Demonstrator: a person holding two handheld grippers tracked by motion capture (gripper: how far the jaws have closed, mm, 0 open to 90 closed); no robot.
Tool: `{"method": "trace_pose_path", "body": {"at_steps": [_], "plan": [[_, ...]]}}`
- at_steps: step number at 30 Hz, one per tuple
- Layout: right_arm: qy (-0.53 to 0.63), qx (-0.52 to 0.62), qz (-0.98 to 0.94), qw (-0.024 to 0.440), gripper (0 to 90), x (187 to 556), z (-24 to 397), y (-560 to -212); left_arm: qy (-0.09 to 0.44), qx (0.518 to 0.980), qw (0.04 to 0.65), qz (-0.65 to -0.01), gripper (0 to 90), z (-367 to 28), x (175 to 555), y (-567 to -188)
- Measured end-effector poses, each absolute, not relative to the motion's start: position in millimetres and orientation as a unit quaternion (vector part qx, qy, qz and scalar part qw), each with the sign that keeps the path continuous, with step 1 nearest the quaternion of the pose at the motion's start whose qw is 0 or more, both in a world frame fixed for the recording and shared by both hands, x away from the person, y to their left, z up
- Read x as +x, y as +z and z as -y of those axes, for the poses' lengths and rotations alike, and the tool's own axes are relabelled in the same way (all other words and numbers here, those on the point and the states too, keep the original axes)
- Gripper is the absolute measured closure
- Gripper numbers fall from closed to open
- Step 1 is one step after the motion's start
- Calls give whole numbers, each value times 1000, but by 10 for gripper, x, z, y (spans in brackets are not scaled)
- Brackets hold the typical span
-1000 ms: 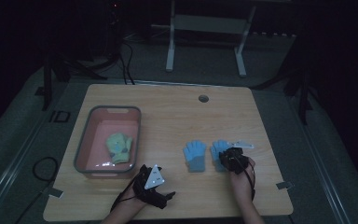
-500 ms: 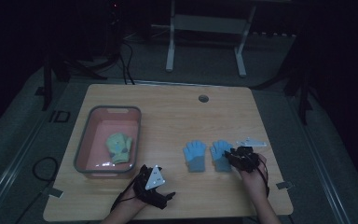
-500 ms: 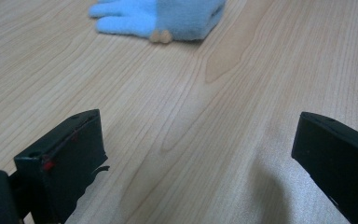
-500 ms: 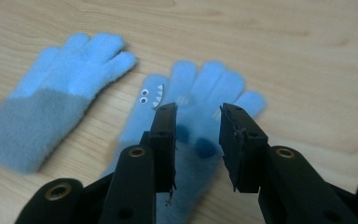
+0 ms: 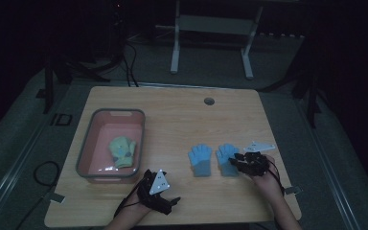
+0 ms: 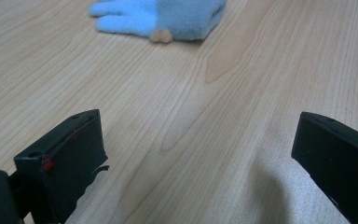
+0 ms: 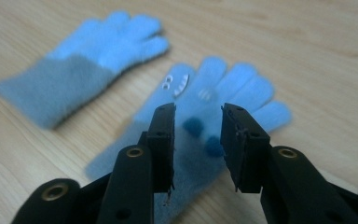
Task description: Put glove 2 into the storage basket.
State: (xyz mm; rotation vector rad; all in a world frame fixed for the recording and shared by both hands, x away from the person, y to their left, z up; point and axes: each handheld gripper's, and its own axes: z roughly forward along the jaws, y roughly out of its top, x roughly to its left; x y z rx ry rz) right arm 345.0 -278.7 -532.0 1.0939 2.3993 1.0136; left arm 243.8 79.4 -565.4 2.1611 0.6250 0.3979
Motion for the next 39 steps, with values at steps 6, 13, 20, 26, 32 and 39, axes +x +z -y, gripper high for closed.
{"method": "trace_pose_path", "body": {"at_steps": [6,13,20,26,32,39], "plan": [[352,390,-837,153,641,3506,2775,-5434,158,861,415,-248,28,-792,2441,-5659],[338,396,-840,153,729,3540,2723,-5479,153,861,418,-248,28,-798,2440,-5661],[323,408,-833,188,859,3470,2618,-5465,156,861,416,-247,28,-795,2438,-5655],[330,409,-825,209,863,3426,2562,-5267,156,861,417,-247,28,-796,2438,-5652],[358,402,-816,211,864,3404,2469,-4930,165,863,410,-244,28,-788,2432,-5657],[392,376,-815,199,863,3373,2222,-4714,164,859,419,-244,28,-803,2430,-5638]]}}
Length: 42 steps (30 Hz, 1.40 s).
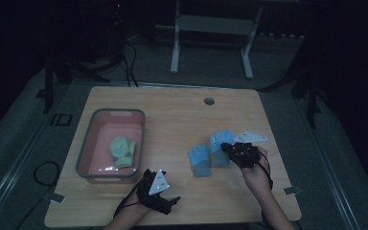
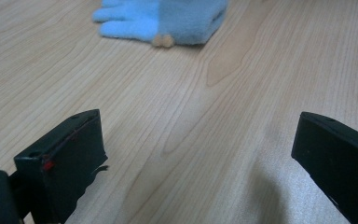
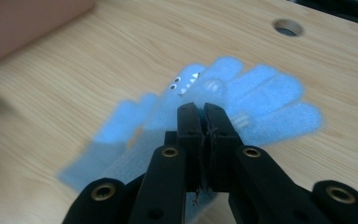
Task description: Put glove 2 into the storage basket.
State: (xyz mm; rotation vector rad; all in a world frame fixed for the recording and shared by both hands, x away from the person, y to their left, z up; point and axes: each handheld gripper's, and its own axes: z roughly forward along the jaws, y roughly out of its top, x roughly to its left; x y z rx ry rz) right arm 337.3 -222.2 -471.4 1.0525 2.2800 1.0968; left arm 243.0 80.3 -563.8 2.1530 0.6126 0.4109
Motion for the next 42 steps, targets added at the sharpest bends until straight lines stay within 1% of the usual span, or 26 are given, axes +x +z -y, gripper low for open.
{"method": "trace_pose_path", "body": {"at_steps": [2,6,14,26,28,35,42], "plan": [[395,369,-818,198,863,3371,2179,-4707,164,859,419,-243,28,-800,2428,-5639],[400,355,-825,182,862,3370,2001,-4738,164,859,420,-242,28,-796,2422,-5636],[397,339,-841,145,861,3385,1762,-4946,167,857,421,-245,28,-806,2421,-5627],[367,345,-855,122,857,3488,1771,-5225,167,858,420,-244,28,-808,2427,-5631],[372,349,-853,110,856,3504,1788,-5251,167,858,420,-244,28,-807,2430,-5635],[363,349,-858,104,846,3551,1794,-5319,168,859,418,-243,28,-802,2425,-5636],[357,353,-860,96,814,3591,1801,-5391,168,859,420,-242,29,-799,2427,-5632]]}}
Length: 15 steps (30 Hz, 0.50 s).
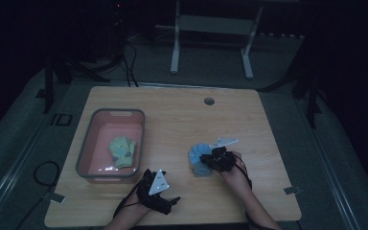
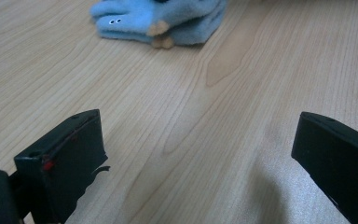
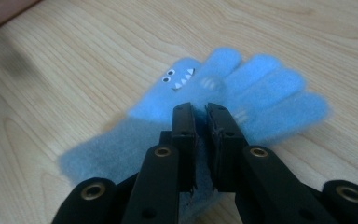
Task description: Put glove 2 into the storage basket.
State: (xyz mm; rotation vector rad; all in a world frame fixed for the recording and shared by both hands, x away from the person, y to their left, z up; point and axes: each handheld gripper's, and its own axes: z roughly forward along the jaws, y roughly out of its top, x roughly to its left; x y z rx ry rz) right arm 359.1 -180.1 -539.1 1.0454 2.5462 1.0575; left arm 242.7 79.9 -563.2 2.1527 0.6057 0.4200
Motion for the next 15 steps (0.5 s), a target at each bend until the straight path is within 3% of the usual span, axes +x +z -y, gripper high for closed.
{"method": "trace_pose_path", "body": {"at_steps": [3,15], "plan": [[357,357,-858,92,776,3598,1811,-5404,166,855,428,-241,28,-790,2418,-5613],[382,351,-849,100,353,3561,1959,-5211,127,859,438,-231,29,-650,2430,-5469]]}}
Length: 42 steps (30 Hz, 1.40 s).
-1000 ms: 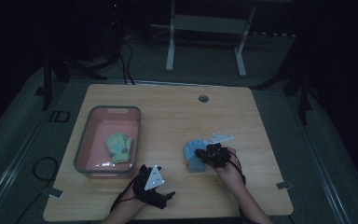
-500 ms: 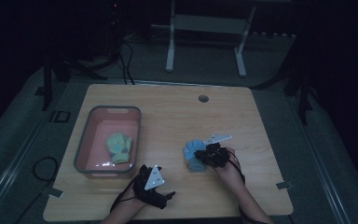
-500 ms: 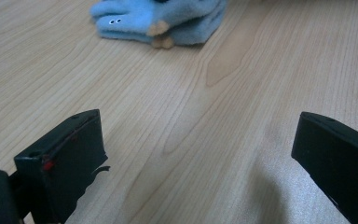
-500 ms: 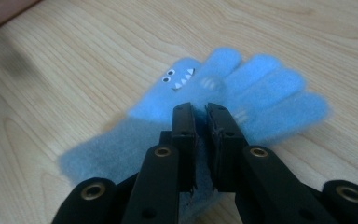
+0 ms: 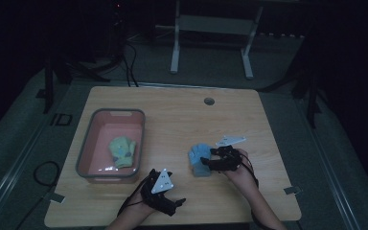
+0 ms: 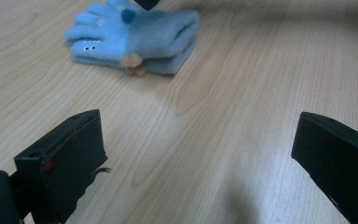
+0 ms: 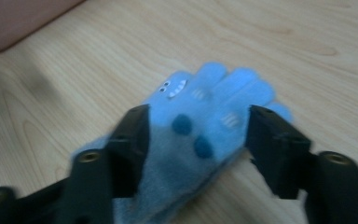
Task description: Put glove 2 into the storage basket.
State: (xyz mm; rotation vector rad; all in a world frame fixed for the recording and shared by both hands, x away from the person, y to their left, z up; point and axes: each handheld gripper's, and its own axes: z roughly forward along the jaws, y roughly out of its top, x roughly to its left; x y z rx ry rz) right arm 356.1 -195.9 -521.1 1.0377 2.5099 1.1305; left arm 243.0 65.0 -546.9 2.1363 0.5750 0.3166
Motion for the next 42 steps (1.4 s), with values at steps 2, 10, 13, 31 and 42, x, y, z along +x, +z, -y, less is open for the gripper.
{"method": "trace_pose_path", "body": {"at_steps": [2,10,13,31,42], "plan": [[382,360,-847,83,277,3586,1984,-5206,114,866,430,-228,29,-602,2466,-5452],[381,360,-849,61,149,3638,2067,-5173,140,881,414,-181,101,-393,2586,-5452],[397,357,-844,58,165,3643,2097,-5157,159,879,419,-162,155,-339,2649,-5417],[399,384,-831,48,179,3878,2058,-5120,208,905,363,-74,405,148,3051,-5527],[381,397,-833,53,278,4002,1966,-5314,216,908,346,-93,709,215,3113,-5529]]}}
